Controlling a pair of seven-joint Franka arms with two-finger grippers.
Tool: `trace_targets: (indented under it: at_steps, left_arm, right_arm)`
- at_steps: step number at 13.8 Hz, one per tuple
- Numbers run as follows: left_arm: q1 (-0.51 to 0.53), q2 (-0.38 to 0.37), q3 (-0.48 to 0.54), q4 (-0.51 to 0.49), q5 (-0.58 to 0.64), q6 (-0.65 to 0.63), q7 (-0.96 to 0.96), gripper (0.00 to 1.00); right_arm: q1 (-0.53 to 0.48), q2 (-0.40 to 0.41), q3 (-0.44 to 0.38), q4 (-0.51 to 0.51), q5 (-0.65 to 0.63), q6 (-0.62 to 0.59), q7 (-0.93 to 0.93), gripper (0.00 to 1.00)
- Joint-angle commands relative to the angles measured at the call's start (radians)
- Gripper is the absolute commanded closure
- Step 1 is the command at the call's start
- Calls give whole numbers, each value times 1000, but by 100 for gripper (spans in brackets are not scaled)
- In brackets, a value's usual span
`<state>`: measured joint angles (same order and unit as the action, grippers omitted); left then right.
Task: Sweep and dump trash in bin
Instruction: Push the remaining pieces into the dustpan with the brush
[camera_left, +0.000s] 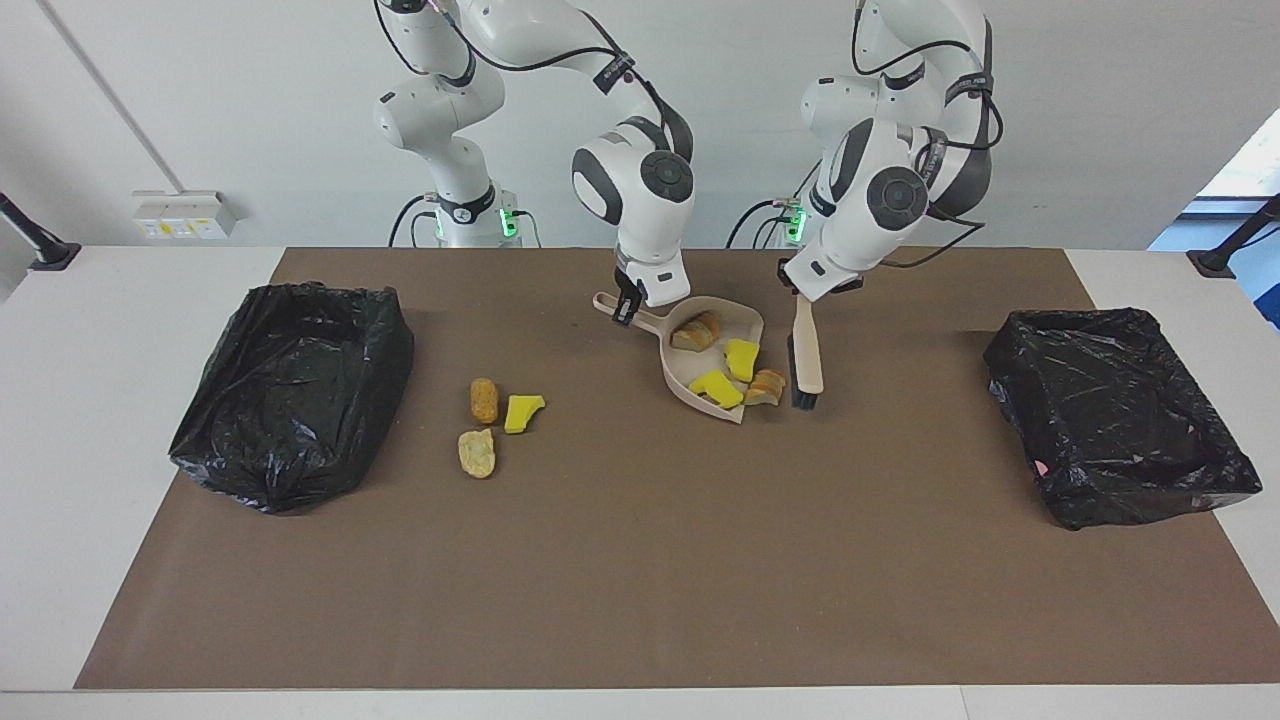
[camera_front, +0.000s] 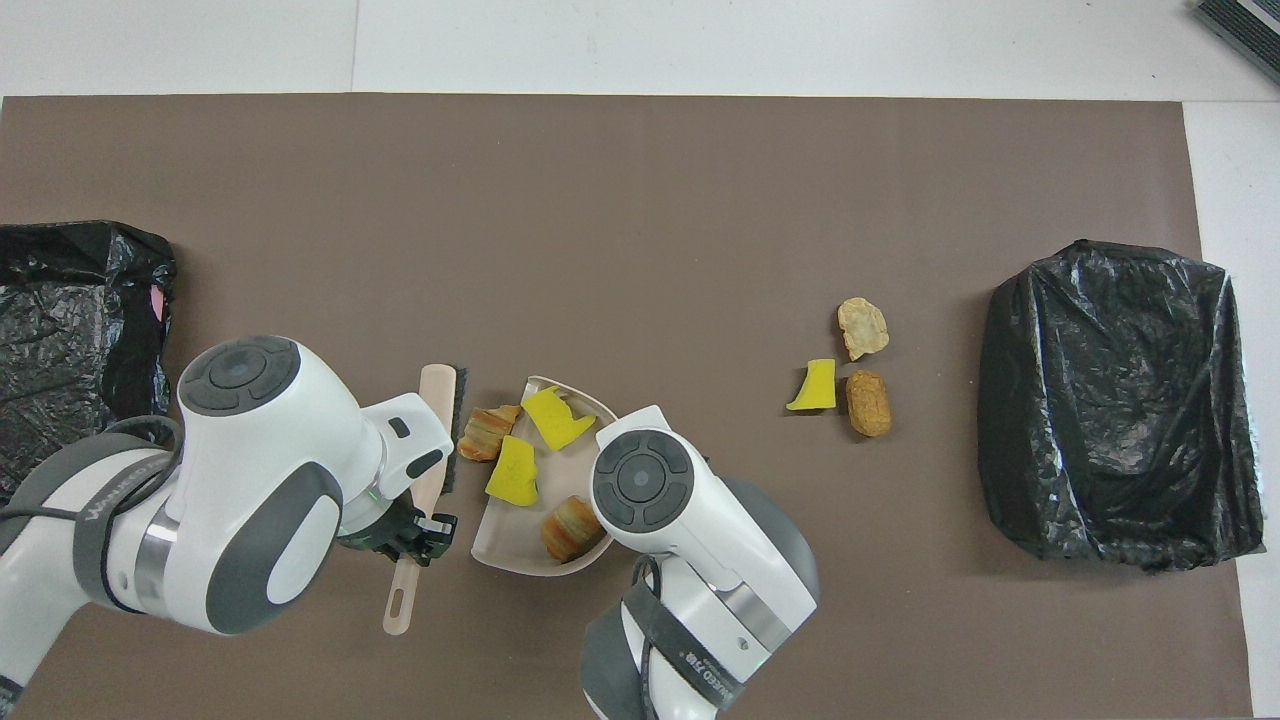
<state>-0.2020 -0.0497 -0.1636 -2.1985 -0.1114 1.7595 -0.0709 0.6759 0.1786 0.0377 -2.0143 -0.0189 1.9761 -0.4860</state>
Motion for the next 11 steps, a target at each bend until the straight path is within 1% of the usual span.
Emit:
trace_targets:
  at_steps: [1, 2, 4, 5, 7, 11]
  left_arm:
    - [73, 70, -10, 28, 85, 26, 147, 100]
    - [72, 79, -10, 25, 99, 17, 158, 100]
    - [58, 73, -19, 14, 105, -24, 181, 100]
    - [31, 70, -19, 14, 105, -53, 207, 100]
    - [-17, 62, -20, 9, 102, -72, 284, 100]
    - [-108, 56, -22, 28, 61, -170, 283, 100]
  right_arm:
    - [-6, -18, 5, -20, 19, 6, -14, 100]
    - [-6, -18, 5, -20, 19, 6, -14, 100]
    - [-6, -18, 5, -20, 19, 7, -14, 100]
    - [-6, -18, 5, -20, 19, 6, -14, 100]
    - [-6, -18, 5, -20, 19, 6, -14, 100]
    - [-6, -18, 5, -20, 19, 6, -14, 100]
